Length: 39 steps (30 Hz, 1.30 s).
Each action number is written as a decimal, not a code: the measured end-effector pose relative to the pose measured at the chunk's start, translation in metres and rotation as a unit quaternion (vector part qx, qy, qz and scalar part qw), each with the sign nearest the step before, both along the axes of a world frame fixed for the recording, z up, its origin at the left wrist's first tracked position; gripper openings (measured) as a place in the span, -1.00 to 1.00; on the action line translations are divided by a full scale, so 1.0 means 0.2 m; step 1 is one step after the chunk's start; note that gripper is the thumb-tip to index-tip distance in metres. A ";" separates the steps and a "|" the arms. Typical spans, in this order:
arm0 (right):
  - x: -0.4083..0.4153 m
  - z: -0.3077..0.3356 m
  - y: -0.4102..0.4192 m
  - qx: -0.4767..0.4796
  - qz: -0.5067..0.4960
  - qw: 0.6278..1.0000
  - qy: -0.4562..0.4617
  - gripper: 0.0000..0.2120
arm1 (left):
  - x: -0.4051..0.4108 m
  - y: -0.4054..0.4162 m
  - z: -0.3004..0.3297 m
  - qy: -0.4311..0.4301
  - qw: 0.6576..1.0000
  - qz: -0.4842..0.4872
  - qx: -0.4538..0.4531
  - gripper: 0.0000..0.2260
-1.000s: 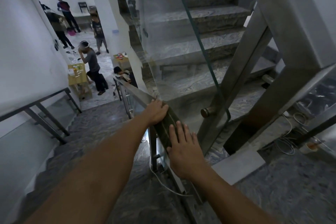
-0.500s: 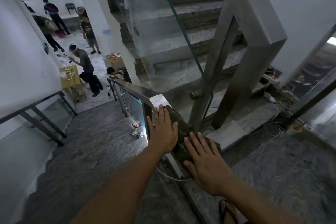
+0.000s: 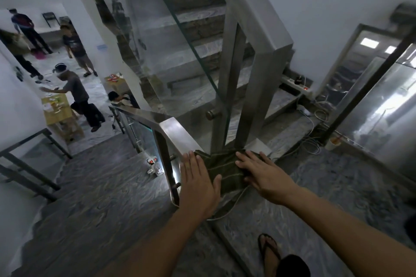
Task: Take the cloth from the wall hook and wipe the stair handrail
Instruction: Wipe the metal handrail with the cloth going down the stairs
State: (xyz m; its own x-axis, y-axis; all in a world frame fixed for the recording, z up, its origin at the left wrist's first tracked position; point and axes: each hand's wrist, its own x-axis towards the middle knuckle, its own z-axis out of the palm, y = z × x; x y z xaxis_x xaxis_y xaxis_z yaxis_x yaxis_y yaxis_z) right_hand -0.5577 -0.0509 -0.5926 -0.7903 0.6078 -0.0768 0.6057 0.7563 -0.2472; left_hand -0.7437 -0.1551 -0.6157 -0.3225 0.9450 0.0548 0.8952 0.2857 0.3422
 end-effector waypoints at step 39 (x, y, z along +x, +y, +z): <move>1.23 0.09 0.79 -0.023 -0.355 0.921 0.156 -0.91 | 1.02 1.47 0.37 -0.070 0.922 -0.311 -0.222 -0.88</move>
